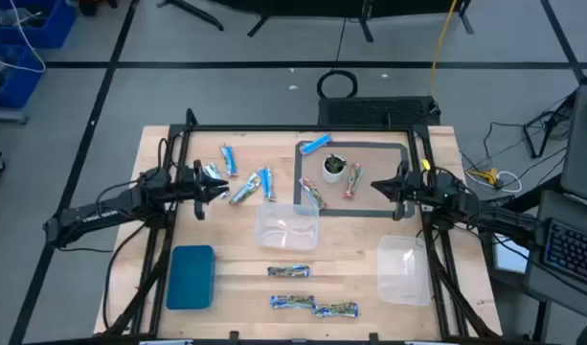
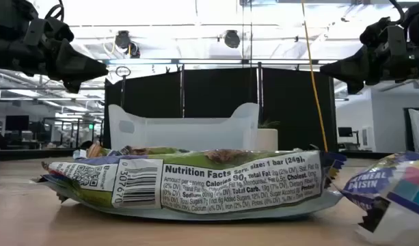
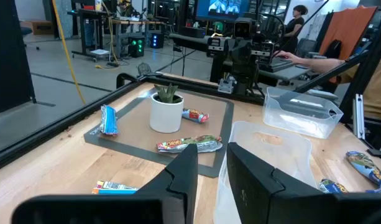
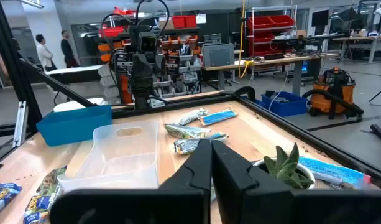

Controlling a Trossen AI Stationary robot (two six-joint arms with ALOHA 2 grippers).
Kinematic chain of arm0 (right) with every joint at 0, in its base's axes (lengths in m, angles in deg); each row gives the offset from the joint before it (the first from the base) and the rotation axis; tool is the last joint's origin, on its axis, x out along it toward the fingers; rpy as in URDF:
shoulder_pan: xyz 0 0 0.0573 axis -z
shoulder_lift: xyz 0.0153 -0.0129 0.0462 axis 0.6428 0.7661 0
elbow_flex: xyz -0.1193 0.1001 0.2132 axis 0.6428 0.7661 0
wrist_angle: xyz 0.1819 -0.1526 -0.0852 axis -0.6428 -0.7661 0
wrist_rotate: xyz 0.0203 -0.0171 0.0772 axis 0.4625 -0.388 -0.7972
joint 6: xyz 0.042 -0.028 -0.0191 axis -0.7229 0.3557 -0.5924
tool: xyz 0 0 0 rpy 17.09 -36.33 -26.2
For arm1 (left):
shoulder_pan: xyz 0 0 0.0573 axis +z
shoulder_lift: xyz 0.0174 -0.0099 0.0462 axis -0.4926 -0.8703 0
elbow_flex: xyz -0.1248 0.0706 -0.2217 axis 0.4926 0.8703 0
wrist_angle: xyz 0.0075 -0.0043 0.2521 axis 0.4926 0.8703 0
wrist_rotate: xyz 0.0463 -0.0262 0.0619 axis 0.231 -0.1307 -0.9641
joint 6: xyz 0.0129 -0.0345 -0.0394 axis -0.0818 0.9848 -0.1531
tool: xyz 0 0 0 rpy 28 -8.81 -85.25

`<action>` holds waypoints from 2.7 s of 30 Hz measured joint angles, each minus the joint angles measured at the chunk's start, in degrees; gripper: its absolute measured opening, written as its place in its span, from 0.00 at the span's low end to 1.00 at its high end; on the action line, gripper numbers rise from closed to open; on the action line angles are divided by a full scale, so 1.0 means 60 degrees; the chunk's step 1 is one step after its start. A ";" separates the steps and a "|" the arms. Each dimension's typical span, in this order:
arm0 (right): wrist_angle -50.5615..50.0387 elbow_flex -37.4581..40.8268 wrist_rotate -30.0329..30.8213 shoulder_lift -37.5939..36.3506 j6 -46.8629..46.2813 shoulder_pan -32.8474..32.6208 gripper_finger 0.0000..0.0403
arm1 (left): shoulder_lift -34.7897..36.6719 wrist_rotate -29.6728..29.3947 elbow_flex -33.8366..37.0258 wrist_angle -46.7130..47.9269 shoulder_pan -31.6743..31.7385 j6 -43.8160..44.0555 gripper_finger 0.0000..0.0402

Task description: Pick and place Granola Bars by type

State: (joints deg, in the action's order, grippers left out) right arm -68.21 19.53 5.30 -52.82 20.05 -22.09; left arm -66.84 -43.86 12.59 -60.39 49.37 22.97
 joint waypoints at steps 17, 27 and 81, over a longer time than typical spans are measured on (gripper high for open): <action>0.0086 0.0000 0.0000 0.0000 0.0604 0.0000 0.01 | 0.0000 -0.0008 0.0000 0.0004 0.0000 0.0007 0.23; 0.0912 0.0000 -0.0034 0.0000 0.0527 -0.0004 0.01 | 0.0000 -0.0070 0.0000 0.0004 0.0000 0.0017 0.23; -0.4452 -1.4458 0.0157 1.7885 0.2009 0.3942 0.01 | 0.0000 -0.0076 0.0000 -0.0001 -0.0004 0.0015 0.23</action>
State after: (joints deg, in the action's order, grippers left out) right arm -94.93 -67.22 6.24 54.49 32.11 1.56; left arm -66.84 -44.32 12.59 -60.40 49.34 23.05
